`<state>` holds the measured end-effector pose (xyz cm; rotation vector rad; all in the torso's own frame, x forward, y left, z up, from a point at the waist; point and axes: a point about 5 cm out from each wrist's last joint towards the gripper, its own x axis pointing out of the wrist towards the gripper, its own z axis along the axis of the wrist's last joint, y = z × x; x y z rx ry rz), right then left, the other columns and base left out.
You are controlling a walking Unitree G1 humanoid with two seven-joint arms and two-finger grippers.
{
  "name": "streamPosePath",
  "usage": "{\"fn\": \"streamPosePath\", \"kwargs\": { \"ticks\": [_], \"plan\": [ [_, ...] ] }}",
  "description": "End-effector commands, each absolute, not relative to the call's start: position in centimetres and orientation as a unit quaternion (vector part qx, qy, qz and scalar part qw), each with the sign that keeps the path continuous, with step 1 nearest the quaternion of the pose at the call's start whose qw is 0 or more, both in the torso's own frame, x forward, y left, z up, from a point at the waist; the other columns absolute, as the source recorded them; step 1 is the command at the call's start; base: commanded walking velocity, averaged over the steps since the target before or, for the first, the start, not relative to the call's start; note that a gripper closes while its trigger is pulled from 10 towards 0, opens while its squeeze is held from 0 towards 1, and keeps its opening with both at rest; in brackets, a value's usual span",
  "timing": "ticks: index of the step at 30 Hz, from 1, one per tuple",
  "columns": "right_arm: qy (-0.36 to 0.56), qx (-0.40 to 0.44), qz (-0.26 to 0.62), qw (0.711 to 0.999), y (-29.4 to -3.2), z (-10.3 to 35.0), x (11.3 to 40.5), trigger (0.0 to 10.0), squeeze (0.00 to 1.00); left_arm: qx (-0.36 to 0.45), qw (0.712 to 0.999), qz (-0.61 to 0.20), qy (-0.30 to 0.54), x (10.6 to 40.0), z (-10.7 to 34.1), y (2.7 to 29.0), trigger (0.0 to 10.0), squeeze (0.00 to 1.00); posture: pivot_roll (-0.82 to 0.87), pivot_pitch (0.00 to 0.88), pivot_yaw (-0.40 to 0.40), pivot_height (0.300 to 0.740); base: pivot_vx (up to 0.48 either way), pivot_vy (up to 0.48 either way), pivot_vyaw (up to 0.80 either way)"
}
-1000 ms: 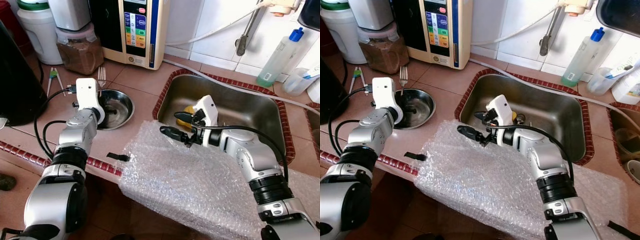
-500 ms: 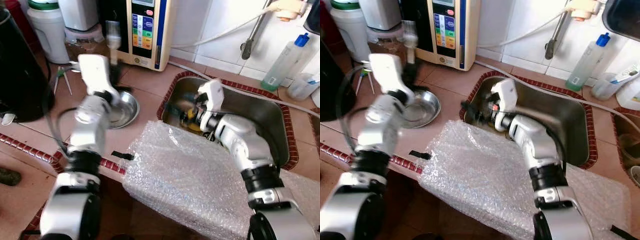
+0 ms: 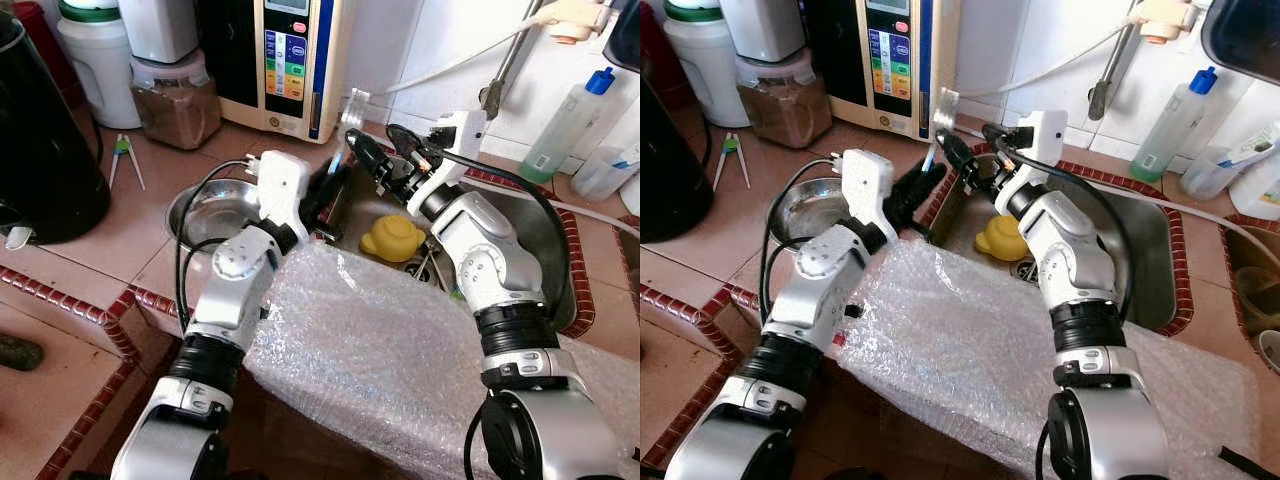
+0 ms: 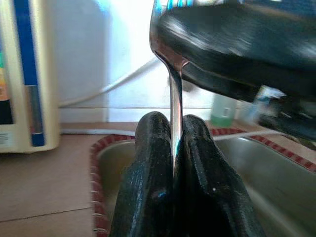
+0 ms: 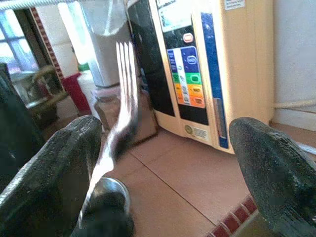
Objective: Kitchen organization
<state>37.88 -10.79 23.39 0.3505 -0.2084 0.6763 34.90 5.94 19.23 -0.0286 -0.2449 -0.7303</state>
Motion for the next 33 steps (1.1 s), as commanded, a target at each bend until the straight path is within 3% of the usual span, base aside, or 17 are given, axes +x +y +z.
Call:
{"fn": "streamPosePath", "kwargs": {
  "ticks": [1, 4, 5, 18, 33],
  "plan": [
    [-0.116, 0.184, 0.321, 0.922, -11.1, 24.1, 38.1, 10.0, 0.0, -0.004, 0.919, -0.374, -0.122, 34.5, 19.3, 5.3, 0.0, 0.0, 0.01, 0.0, -0.061, 0.74, 0.0, 0.0, 0.0],
    [-0.118, 0.185, 0.323, 0.921, -10.9, 24.2, 38.1, 10.0, 0.0, -0.005, 0.92, -0.372, -0.121, 34.5, 19.2, 5.3, 0.0, 0.0, 0.01, 0.0, -0.062, 0.74, 0.0, 0.0, 0.0],
    [-0.115, 0.185, 0.319, 0.923, -10.9, 24.1, 38.3, 0.0, 0.0, -0.007, 0.92, -0.374, -0.122, 34.5, 19.3, 5.3, 0.0, 0.0, 0.01, 0.0, -0.064, 0.74, 0.0, 0.0, 0.0],
    [-0.084, 0.213, 0.314, 0.921, -11.1, 23.0, 38.6, 0.0, 0.0, -0.011, 0.92, -0.373, -0.121, 34.2, 19.1, 5.3, 0.0, 0.0, 0.01, 0.0, -0.072, 0.74, 0.0, 0.0, 0.0],
    [-0.073, 0.227, 0.306, 0.922, -11.7, 22.3, 38.6, 0.0, 0.0, 0.005, 0.926, -0.361, -0.108, 35.0, 19.0, 7.1, 0.0, 0.0, 0.0, 0.0, -0.074, 0.74, 0.0, 0.0, 0.0]
  ]
}}
